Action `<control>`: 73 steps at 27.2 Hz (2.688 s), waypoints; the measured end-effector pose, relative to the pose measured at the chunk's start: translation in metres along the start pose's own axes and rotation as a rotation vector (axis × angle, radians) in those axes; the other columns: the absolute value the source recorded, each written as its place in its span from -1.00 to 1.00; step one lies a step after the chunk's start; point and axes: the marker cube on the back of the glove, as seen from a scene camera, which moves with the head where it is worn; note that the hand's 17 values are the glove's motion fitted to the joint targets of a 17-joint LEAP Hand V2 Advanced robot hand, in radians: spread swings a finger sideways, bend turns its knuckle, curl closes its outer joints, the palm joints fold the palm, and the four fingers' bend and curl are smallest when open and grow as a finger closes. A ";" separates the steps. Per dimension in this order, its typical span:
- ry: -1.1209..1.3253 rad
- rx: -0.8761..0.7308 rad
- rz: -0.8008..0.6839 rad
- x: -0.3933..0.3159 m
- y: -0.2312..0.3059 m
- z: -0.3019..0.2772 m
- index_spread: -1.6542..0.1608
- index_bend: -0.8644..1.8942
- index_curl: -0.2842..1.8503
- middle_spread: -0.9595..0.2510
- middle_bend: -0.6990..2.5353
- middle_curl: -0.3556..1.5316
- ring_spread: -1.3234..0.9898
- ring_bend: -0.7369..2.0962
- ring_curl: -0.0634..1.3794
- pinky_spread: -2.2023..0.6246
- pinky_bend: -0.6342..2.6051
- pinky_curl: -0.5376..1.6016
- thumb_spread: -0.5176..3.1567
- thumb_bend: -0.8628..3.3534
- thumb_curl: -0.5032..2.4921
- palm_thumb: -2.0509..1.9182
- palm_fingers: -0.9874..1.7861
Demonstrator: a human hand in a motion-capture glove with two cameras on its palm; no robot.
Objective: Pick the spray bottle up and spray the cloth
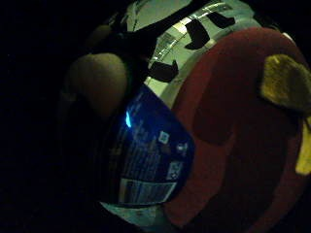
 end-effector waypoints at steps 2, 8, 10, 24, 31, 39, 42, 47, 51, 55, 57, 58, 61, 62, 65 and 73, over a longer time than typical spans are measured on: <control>0.032 0.019 -0.038 0.010 -0.015 0.019 0.43 -0.32 -0.70 0.56 -0.28 -0.17 0.23 0.05 -0.42 0.76 -0.21 -0.18 -0.22 -0.59 -0.22 0.46 0.01; 0.086 0.071 -0.085 0.035 -0.040 0.055 0.41 -0.32 -0.68 0.54 -0.27 -0.17 0.22 0.02 -0.44 0.76 -0.24 -0.19 -0.23 -0.60 -0.21 0.47 -0.03; 0.099 0.084 -0.092 0.039 -0.044 0.061 0.41 -0.32 -0.68 0.53 -0.27 -0.17 0.22 0.01 -0.45 0.76 -0.25 -0.19 -0.22 -0.60 -0.21 0.48 -0.03; 0.231 0.031 -0.049 0.065 -0.033 0.067 0.39 -0.32 -0.66 0.51 -0.26 -0.17 0.21 -0.03 -0.47 0.75 -0.27 -0.19 -0.21 -0.60 -0.22 0.48 -0.07; 0.271 -0.064 -0.030 0.055 0.001 0.049 0.39 -0.31 -0.65 0.56 -0.31 -0.19 0.21 -0.07 -0.49 0.75 -0.23 -0.17 -0.21 -0.61 -0.25 0.45 -0.13; 0.606 0.001 -0.034 0.015 0.072 -0.054 0.39 -0.29 -0.62 0.58 -0.34 -0.21 0.21 -0.08 -0.51 0.75 -0.23 -0.17 -0.19 -0.61 -0.29 0.43 -0.10; 0.726 0.029 -0.009 0.005 0.102 -0.095 0.39 -0.29 -0.61 0.59 -0.32 -0.21 0.21 -0.08 -0.51 0.75 -0.25 -0.18 -0.19 -0.60 -0.30 0.43 -0.07; 0.915 0.116 0.068 0.007 0.160 -0.156 0.39 -0.27 -0.59 0.59 -0.32 -0.20 0.20 -0.09 -0.51 0.75 -0.27 -0.19 -0.17 -0.60 -0.31 0.43 -0.03; 1.072 0.136 0.133 0.021 0.198 -0.199 0.39 -0.27 -0.58 0.58 -0.32 -0.20 0.19 -0.10 -0.51 0.75 -0.30 -0.20 -0.16 -0.60 -0.32 0.43 0.00; 1.176 0.120 0.171 0.032 0.226 -0.223 0.40 -0.27 -0.56 0.57 -0.32 -0.21 0.18 -0.11 -0.51 0.75 -0.32 -0.20 -0.16 -0.60 -0.32 0.44 0.03; 1.199 0.113 0.175 0.036 0.233 -0.229 0.40 -0.27 -0.56 0.56 -0.32 -0.21 0.18 -0.11 -0.51 0.75 -0.33 -0.20 -0.15 -0.60 -0.32 0.44 0.04; 1.206 0.112 0.174 0.037 0.235 -0.232 0.40 -0.27 -0.55 0.56 -0.32 -0.21 0.18 -0.11 -0.51 0.75 -0.33 -0.20 -0.15 -0.60 -0.32 0.44 0.04; 1.213 0.112 0.169 0.038 0.237 -0.235 0.40 -0.28 -0.55 0.56 -0.33 -0.21 0.17 -0.12 -0.51 0.75 -0.34 -0.20 -0.15 -0.60 -0.32 0.45 0.05; 1.214 0.112 0.168 0.037 0.237 -0.236 0.40 -0.28 -0.54 0.55 -0.33 -0.21 0.17 -0.12 -0.51 0.75 -0.35 -0.20 -0.15 -0.60 -0.33 0.45 0.05; 1.217 0.105 0.165 0.037 0.236 -0.234 0.40 -0.28 -0.54 0.55 -0.33 -0.21 0.17 -0.13 -0.51 0.75 -0.36 -0.20 -0.14 -0.60 -0.33 0.45 0.06; 1.226 0.088 0.156 0.035 0.232 -0.228 0.41 -0.29 -0.53 0.55 -0.34 -0.21 0.16 -0.15 -0.51 0.75 -0.37 -0.20 -0.13 -0.60 -0.33 0.46 0.07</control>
